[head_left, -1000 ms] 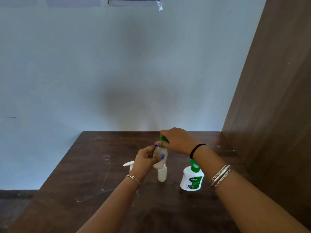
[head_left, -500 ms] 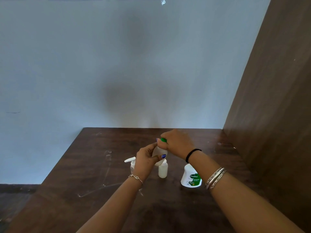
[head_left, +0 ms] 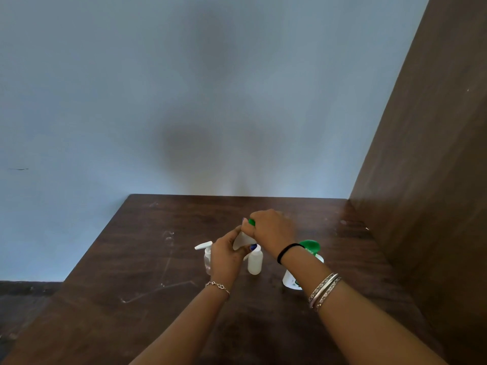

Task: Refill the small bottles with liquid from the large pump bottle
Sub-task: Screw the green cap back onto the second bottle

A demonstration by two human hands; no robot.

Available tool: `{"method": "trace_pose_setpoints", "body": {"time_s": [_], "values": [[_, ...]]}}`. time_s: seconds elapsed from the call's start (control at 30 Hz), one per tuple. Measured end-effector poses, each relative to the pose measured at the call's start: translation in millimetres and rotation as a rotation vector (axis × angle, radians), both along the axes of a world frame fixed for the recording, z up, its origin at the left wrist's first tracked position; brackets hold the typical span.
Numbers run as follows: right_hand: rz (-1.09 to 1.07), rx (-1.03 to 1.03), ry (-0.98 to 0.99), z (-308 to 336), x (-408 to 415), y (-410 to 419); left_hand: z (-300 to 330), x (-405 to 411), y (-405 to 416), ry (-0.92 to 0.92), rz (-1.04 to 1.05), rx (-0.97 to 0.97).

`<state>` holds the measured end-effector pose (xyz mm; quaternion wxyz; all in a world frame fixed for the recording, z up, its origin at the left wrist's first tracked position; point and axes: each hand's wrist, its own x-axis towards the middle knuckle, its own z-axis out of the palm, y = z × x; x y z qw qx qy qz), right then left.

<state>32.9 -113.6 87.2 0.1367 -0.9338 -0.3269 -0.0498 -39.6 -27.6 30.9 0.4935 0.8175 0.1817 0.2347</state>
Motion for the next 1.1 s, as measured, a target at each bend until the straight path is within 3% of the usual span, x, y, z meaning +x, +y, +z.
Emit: {"method": "trace_pose_setpoints", "body": {"time_s": [0.43, 0.6, 0.8, 1.1], "values": [[-0.013, -0.044, 0.067, -26, 2, 4, -27, -2, -2, 0.084, 0.102, -0.124], [0.049, -0.172, 0.042, -41, 8, 10, -32, -8, 18, 0.158, 0.005, -0.051], [0.088, -0.368, 0.069, -62, 17, 26, -45, -29, 47, 0.090, 0.137, -0.143], [0.081, -0.391, 0.116, -78, 25, 49, -65, -42, 86, 0.181, 0.204, -0.142]]}}
